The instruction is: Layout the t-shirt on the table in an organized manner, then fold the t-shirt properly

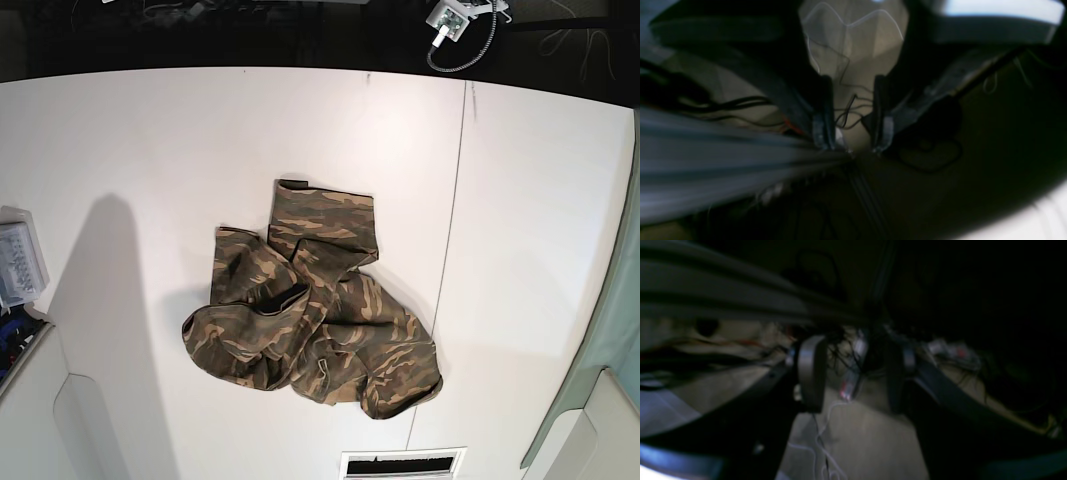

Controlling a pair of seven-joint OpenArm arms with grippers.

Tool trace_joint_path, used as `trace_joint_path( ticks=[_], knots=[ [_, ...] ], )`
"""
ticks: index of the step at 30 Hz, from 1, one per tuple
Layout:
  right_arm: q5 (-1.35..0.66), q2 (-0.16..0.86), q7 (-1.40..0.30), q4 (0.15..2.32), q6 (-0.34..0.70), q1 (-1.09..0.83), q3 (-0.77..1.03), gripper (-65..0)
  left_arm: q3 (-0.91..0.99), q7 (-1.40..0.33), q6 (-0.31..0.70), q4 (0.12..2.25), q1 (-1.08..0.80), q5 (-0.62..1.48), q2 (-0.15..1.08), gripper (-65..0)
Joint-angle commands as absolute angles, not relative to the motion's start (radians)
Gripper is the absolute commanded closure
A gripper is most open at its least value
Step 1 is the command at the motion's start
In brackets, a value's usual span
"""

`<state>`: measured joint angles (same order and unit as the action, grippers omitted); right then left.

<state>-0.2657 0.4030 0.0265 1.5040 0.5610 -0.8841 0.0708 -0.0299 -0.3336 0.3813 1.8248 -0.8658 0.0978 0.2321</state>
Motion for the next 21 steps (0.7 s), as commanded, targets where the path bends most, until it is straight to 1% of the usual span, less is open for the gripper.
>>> trace_joint_path(
  ticks=[1,4,10,12,14,17,19,21],
  knots=[
    [-0.293,0.415,0.051,1.561,0.572,-0.913,0.081,-28.2,-0.014,-0.342,0.387,1.872,-0.882,0.125,0.236,-22.7],
    [-0.331,0.415,0.043,1.694,0.572,-0.932,0.099,-28.2,0.015,-0.402,0.386,1.964,-0.884,0.178,0.237,-22.7],
    [-0.363,0.414,0.015,1.885,0.548,-0.892,0.134,-28.2,0.026,-0.396,0.385,2.081,-0.881,0.210,0.306,-22.8],
    [-0.363,0.412,0.014,1.900,0.546,-0.842,0.136,-28.2,0.026,-0.370,0.368,2.089,-0.872,0.210,0.338,-22.8],
    [-0.362,0.403,0.004,1.900,0.545,-0.776,0.136,-28.2,0.026,-0.363,0.324,2.088,-0.847,0.212,0.368,-22.8],
    [-0.355,0.370,-0.069,1.895,0.510,-0.673,0.136,-28.2,0.026,-0.363,0.268,2.072,-0.788,0.223,0.408,-22.8],
    [-0.355,0.340,-0.114,1.878,0.473,-0.604,0.135,-28.2,0.024,-0.363,0.265,2.049,-0.730,0.247,0.427,-22.8],
    [-0.355,0.305,-0.117,1.847,0.442,-0.537,0.135,-28.2,0.010,-0.363,0.265,2.011,-0.662,0.273,0.442,-22.8]
  ],
)
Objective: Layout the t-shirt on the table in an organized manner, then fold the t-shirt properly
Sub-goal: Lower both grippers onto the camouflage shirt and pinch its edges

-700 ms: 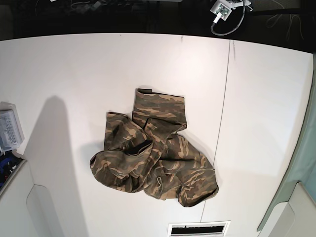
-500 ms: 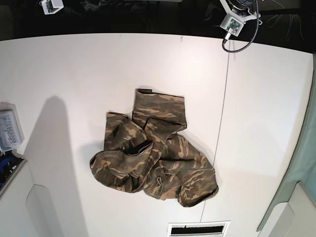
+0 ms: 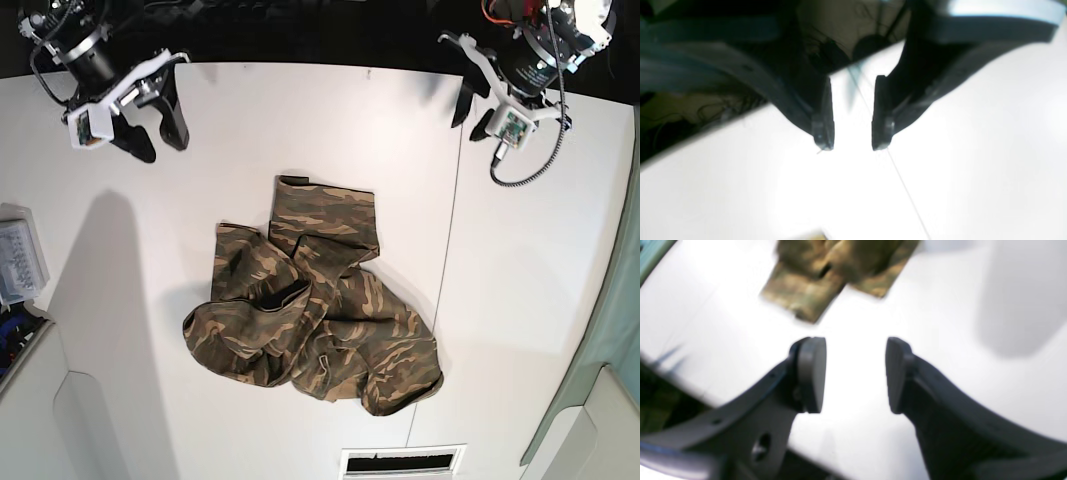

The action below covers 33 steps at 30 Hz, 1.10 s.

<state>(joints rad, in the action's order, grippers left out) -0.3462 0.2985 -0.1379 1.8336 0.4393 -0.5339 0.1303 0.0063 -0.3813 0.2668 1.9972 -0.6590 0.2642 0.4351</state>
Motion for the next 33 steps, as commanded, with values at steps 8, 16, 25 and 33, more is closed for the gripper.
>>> trace_joint_path(
  ticks=[8,16,25,33],
  knots=[
    [-0.269,0.146,-0.114,1.586,0.422,-0.229,0.136,-28.2,-0.178,-0.361,0.265,1.718,-0.284,0.294,0.440,-22.8],
    [-0.196,-0.013,-0.096,1.301,0.421,-0.002,0.136,-28.2,-0.250,-0.354,0.256,1.441,0.020,0.294,0.370,-22.8],
    [-0.121,-0.084,-0.017,1.122,0.410,0.120,0.136,-28.2,-0.250,-0.341,0.300,1.283,0.138,0.367,0.249,-22.8],
    [-0.086,-0.086,0.000,1.068,0.342,0.164,0.136,-28.3,-0.250,-0.303,0.299,1.238,0.141,0.342,0.176,-22.8]
  ],
)
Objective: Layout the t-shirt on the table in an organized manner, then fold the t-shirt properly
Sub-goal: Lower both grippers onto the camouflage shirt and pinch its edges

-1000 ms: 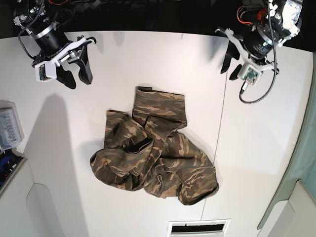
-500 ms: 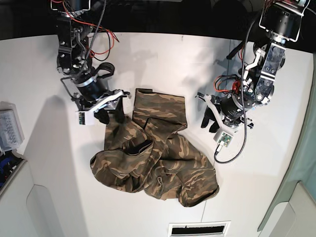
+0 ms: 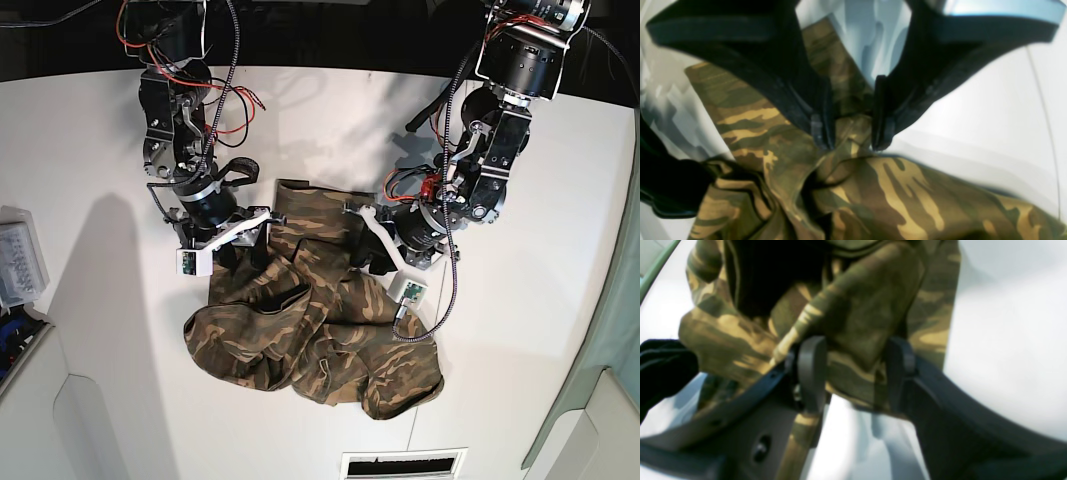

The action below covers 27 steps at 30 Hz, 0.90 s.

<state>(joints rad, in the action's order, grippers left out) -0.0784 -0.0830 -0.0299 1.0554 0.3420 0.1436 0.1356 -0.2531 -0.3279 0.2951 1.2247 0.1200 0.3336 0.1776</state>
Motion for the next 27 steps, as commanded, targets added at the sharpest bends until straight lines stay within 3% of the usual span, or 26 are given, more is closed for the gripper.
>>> trace_joint_path(
  ticks=[1,11,13,16,18,27],
  knots=[
    [-0.085,-0.086,0.000,1.067,0.343,0.166,0.136,-28.2,-0.250,-0.303,0.299,1.237,0.141,0.340,0.168,-22.8],
    [-0.081,-0.086,0.008,1.014,0.332,0.212,0.136,-28.1,-0.277,-0.303,0.300,1.236,0.141,0.339,0.119,-22.8],
    [-0.060,-0.086,0.016,0.982,0.332,0.233,0.136,-22.2,-0.291,-0.303,0.299,1.236,0.141,0.336,0.112,-17.8],
    [-0.028,-0.086,0.029,0.927,0.337,0.258,0.136,-8.9,-0.323,-0.303,0.299,1.236,0.141,0.310,0.102,0.0],
    [0.006,-0.086,0.031,0.919,0.337,0.260,0.136,0.0,-0.336,-0.303,0.299,1.236,0.141,0.274,0.100,0.0],
    [0.026,-0.079,0.013,1.076,0.389,0.204,0.138,0.0,-0.344,-0.304,0.299,1.236,0.144,0.210,0.223,0.0]
  ],
)
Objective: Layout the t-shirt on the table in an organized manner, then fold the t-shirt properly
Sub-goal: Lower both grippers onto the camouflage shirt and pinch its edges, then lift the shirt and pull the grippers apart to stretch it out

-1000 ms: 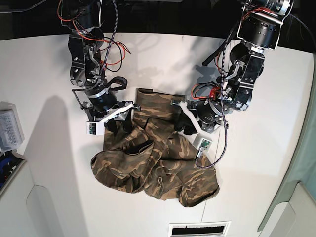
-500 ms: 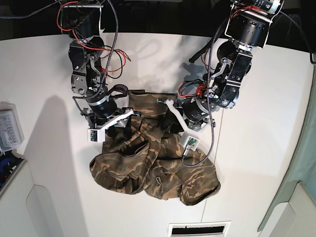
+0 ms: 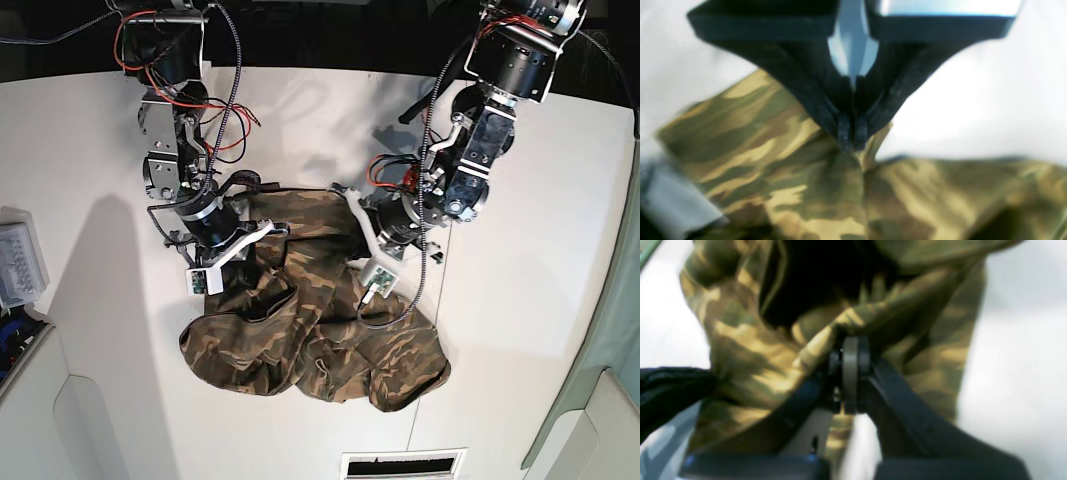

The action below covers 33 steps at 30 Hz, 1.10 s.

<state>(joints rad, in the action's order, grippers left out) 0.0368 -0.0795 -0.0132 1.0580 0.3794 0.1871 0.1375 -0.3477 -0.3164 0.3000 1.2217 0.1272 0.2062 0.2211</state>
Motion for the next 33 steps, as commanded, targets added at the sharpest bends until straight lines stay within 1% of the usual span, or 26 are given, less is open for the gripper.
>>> trace_joint_path(
  ticks=[1,5,10,15,19,22,25,27,29,32,33],
  knots=[
    [0.026,-0.078,0.006,1.116,0.389,0.184,0.138,0.0,-0.344,-0.304,0.299,1.236,0.143,0.208,0.249,0.0],
    [0.026,-0.078,-0.005,1.271,0.388,0.086,0.138,0.0,-0.344,-0.303,0.300,1.236,0.141,0.208,0.352,0.0],
    [0.024,-0.062,-0.006,1.429,0.388,-0.043,0.162,0.0,-0.344,-0.304,0.299,1.236,0.141,0.208,0.450,0.0],
    [0.019,0.008,-0.013,1.496,0.389,-0.126,0.229,0.0,-0.344,-0.321,0.304,1.238,0.138,0.213,0.539,0.0],
    [-0.008,0.079,-0.022,1.498,0.389,-0.168,0.321,0.0,-0.344,-0.356,0.374,1.277,0.114,0.213,0.610,0.0],
    [-0.091,0.127,-0.064,1.497,0.391,-0.181,0.411,0.0,-0.344,-0.356,0.379,1.332,0.094,0.246,0.663,0.0],
    [-0.245,0.163,-0.157,1.497,0.431,-0.181,0.471,0.0,-0.344,-0.356,0.379,1.390,0.076,0.297,0.685,0.0],
    [-0.353,0.168,-0.217,1.497,0.479,-0.181,0.477,0.0,-0.344,-0.356,0.379,1.420,0.069,0.300,0.682,0.0],
    [-0.445,0.157,-0.256,1.497,0.574,-0.181,0.470,-0.4,-0.344,-0.356,0.378,1.441,0.068,0.300,0.673,0.0],
    [-0.567,0.112,-0.304,1.497,0.583,-0.180,0.415,-21.6,-0.344,-0.356,0.378,1.448,0.069,0.299,0.654,0.0],
    [-0.569,0.092,-0.311,1.497,0.583,-0.180,0.386,-26.9,-0.344,-0.356,0.378,1.448,0.068,0.300,0.648,0.0]
  ],
)
